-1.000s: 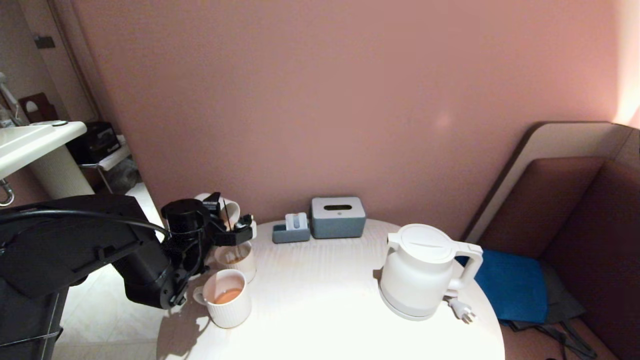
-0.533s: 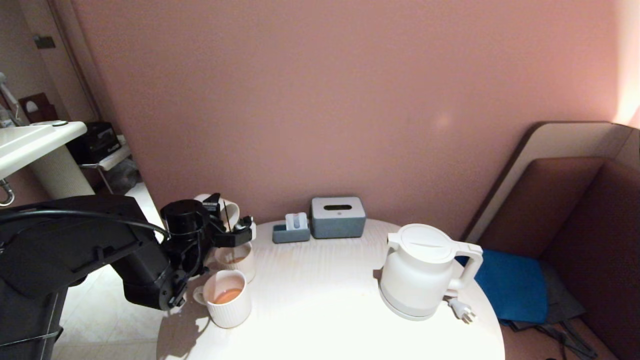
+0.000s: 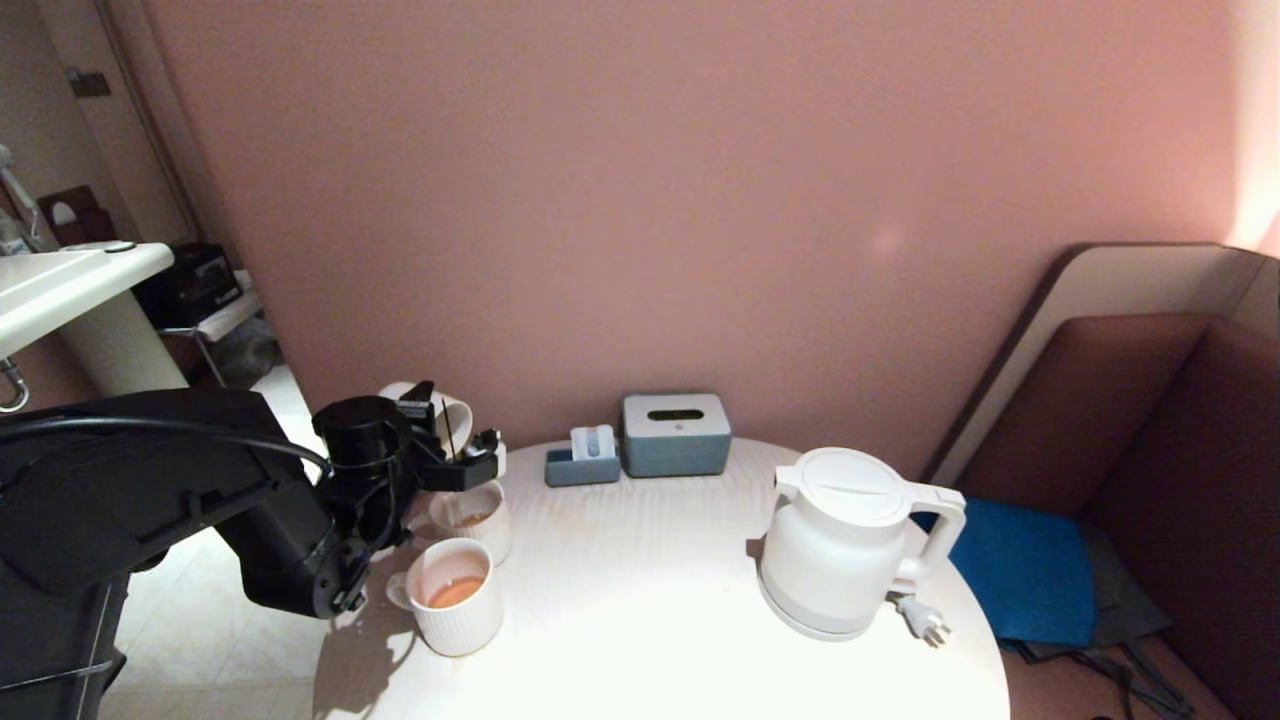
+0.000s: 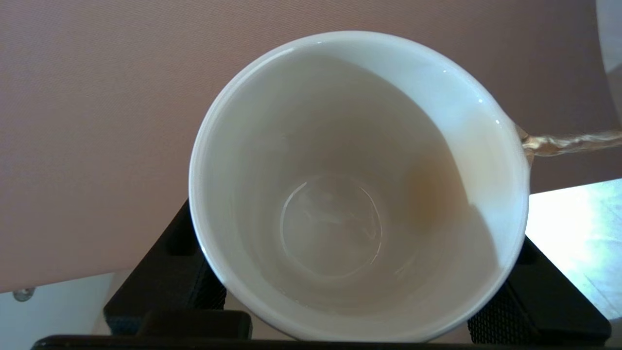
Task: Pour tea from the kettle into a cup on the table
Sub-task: Pour water into another cup
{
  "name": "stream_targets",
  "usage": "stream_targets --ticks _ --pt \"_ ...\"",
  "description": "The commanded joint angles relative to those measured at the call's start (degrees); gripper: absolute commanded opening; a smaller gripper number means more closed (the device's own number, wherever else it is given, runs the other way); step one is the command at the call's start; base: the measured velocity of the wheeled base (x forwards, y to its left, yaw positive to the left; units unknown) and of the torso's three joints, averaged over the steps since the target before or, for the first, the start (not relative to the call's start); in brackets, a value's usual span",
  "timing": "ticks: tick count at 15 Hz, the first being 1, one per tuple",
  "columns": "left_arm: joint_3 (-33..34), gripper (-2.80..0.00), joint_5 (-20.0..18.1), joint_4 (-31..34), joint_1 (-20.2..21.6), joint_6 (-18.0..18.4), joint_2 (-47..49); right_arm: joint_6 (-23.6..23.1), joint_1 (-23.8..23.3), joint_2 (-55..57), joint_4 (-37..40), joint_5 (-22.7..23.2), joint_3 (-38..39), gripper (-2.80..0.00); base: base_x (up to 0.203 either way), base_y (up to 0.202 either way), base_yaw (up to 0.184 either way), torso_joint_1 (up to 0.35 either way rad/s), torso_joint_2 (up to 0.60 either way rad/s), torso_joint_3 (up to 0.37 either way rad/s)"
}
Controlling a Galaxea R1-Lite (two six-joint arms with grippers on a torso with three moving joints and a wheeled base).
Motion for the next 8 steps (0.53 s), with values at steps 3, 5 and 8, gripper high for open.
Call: stream_targets --ticks 3,5,8 --pt "-0.5 -2.80 0.1 -0.6 0.3 1.0 -0.1 0.0 0.0 0.1 0.0 0.0 0.0 -2.80 0.000 0.000 0.000 0.000 0.00 0.000" --pt "-0.5 -2.80 0.1 -1.4 0.3 1.5 -0.1 0.0 0.0 0.1 0.0 0.0 0.0 -2.80 0.000 0.000 0.000 0.000 0.00 0.000" --pt "-0.5 -2.80 0.1 -1.5 0.4 1.9 -0.5 0.0 0.0 0.1 0.0 0.0 0.0 -2.80 0.000 0.000 0.000 0.000 0.00 0.000"
